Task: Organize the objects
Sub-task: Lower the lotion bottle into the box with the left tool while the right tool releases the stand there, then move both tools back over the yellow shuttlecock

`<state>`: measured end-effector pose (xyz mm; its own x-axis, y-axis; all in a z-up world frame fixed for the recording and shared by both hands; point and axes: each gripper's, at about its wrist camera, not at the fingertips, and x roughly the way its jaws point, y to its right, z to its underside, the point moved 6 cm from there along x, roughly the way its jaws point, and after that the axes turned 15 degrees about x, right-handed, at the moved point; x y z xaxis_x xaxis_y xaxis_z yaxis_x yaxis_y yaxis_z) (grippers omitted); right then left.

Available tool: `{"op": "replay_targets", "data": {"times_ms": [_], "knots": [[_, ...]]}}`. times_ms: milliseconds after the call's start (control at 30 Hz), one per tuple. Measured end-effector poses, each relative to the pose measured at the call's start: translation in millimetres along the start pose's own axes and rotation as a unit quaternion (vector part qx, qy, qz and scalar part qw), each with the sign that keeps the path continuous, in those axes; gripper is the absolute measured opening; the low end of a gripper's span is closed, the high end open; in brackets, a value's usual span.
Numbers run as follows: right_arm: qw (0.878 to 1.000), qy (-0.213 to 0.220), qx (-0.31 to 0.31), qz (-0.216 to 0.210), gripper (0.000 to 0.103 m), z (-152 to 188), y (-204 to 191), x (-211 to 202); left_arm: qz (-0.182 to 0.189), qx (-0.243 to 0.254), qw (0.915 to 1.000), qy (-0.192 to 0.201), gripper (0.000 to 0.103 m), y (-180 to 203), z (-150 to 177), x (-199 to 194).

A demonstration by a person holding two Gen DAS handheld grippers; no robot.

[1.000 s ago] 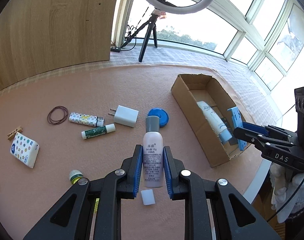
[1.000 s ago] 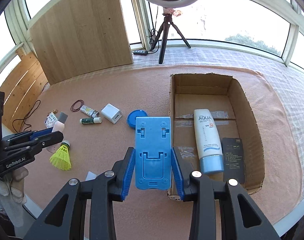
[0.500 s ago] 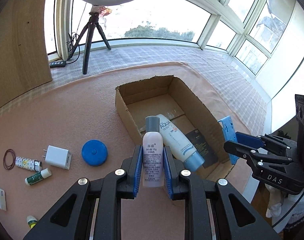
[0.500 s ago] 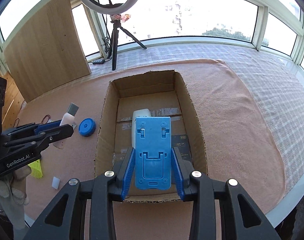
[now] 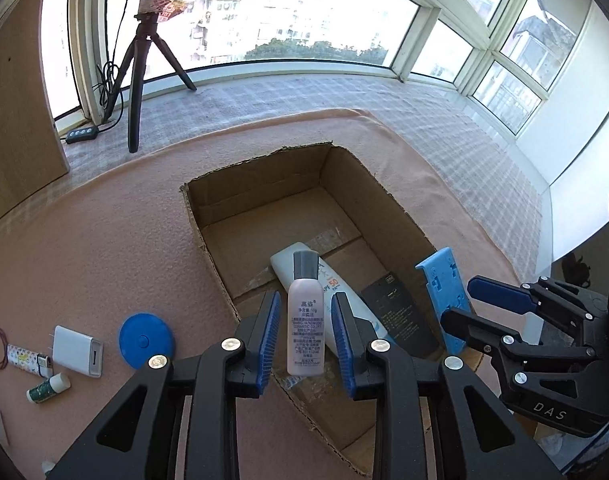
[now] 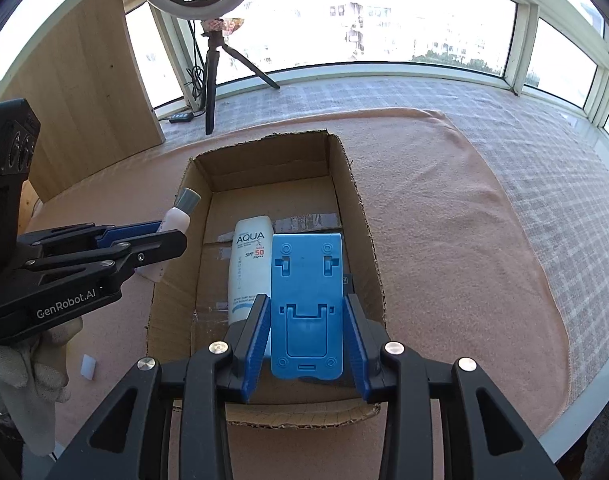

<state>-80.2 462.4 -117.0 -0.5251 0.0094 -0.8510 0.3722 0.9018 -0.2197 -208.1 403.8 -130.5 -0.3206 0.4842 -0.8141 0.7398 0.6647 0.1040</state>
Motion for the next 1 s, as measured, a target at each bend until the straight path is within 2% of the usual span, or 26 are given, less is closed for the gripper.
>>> {"op": "replay_targets", "data": {"times_ms": [33,67,400,567,767,1000], "knots": [[1.0,0.006,-0.001,0.007,0.058,-0.3,0.0,-0.9,-0.002,-0.006,1.0,0.003,0.06,-2.5,-0.8,-1.2],[1.0,0.014,-0.004,0.011,0.061,-0.8,-0.6,-2.4,-0.003,-0.01,0.9999,0.009,0.065,-4.0,-1.4,-3.0],[1.0,0.012,-0.006,0.002,0.062,1.2,-8.9,-5.0,-0.009,-0.015,0.9998,0.01,0.065,-11.6,3.8,-12.5],[1.0,0.01,0.004,-0.016,0.062,2.5,-15.6,-9.7,-0.014,-0.023,0.9996,0.012,0.065,-20.8,14.1,-26.7],[0.999,0.004,-0.003,-0.038,0.062,6.1,-36.6,-13.0,-0.028,-0.041,0.9986,0.016,0.065,-40.4,40.0,-55.5],[0.997,-0.014,-0.005,-0.077,0.062,12.9,-72.0,-11.9,-0.054,-0.079,0.9951,0.024,0.065,-81.1,85.1,-97.6]]}}
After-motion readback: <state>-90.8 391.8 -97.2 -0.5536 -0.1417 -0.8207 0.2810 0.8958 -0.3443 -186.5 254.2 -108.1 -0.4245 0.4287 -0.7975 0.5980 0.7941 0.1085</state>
